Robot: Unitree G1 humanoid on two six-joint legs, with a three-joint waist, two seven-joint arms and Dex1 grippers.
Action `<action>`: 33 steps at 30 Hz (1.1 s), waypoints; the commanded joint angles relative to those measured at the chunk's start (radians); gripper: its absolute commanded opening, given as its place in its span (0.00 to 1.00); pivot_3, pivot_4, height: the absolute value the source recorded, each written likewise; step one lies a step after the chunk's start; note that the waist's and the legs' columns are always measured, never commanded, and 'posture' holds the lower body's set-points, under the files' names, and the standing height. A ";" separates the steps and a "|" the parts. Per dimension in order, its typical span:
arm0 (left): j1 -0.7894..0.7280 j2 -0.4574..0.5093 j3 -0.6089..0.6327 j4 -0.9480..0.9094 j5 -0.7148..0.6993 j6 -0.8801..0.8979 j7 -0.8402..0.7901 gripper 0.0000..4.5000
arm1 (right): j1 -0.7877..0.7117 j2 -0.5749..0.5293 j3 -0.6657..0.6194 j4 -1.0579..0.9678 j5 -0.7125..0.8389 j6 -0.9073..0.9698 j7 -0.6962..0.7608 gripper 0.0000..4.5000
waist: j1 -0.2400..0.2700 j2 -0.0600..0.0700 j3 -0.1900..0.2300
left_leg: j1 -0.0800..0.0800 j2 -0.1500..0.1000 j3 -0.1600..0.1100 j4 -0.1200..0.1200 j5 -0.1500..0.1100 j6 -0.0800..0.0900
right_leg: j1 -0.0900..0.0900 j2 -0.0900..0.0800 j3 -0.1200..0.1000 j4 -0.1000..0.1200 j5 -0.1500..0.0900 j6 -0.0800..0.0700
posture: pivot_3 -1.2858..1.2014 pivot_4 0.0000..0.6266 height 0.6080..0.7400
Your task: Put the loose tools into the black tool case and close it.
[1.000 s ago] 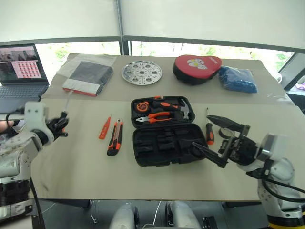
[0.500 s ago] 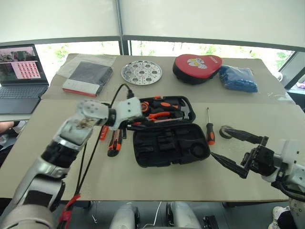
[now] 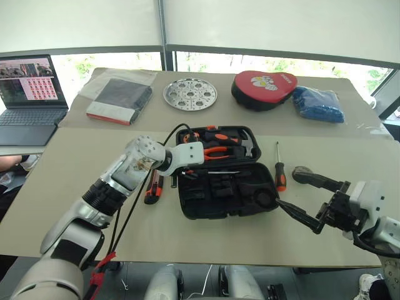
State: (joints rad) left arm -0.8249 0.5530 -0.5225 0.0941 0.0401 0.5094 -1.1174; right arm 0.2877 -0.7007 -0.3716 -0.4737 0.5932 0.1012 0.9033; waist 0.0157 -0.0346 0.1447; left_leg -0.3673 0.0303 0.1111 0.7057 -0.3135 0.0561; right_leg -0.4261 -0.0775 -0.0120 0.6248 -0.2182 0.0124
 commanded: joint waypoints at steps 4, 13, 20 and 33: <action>-0.033 -0.034 0.016 0.017 0.037 0.039 0.035 0.19 | 0.015 0.000 -0.012 -0.058 0.028 0.029 0.002 1.00 | -0.002 0.000 0.000 | 0.000 0.000 -0.001 0.000 0.000 0.000 | 0.000 0.000 0.000 0.000 0.000 0.000 | 0.52 0.24 1.00; 0.027 -0.081 0.135 -0.073 -0.055 -0.012 0.072 0.79 | 0.036 0.009 0.005 -0.091 0.041 0.069 -0.002 1.00 | -0.002 0.000 0.000 | -0.001 0.000 -0.002 0.002 0.000 0.000 | 0.000 0.000 0.000 0.001 0.000 0.000 | 0.52 0.24 1.00; 0.161 -0.085 0.248 -0.060 -0.127 -0.113 0.099 0.52 | 0.038 0.025 0.003 -0.075 0.027 0.067 -0.008 1.00 | -0.004 0.000 0.000 | 0.000 0.001 -0.002 0.003 0.000 0.000 | 0.000 0.000 0.000 0.002 0.000 0.000 | 0.52 0.24 1.00; 0.232 -0.174 0.200 0.108 -0.112 -0.190 0.108 0.02 | 0.067 0.068 -0.002 -0.060 0.005 0.056 -0.021 1.00 | 0.009 0.001 -0.001 | -0.001 0.000 -0.002 0.007 -0.002 0.004 | 0.002 -0.001 0.000 0.002 0.001 0.001 | 0.52 0.24 1.00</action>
State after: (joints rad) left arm -0.6007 0.3870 -0.2865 0.1903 -0.0839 0.3220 -0.9948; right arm 0.3503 -0.6364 -0.3568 -0.5260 0.5969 0.1764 0.8803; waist 0.0250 -0.0338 0.1441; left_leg -0.3678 0.0301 0.1090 0.7126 -0.3155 0.0596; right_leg -0.4235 -0.0784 -0.0125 0.6267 -0.2171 0.0138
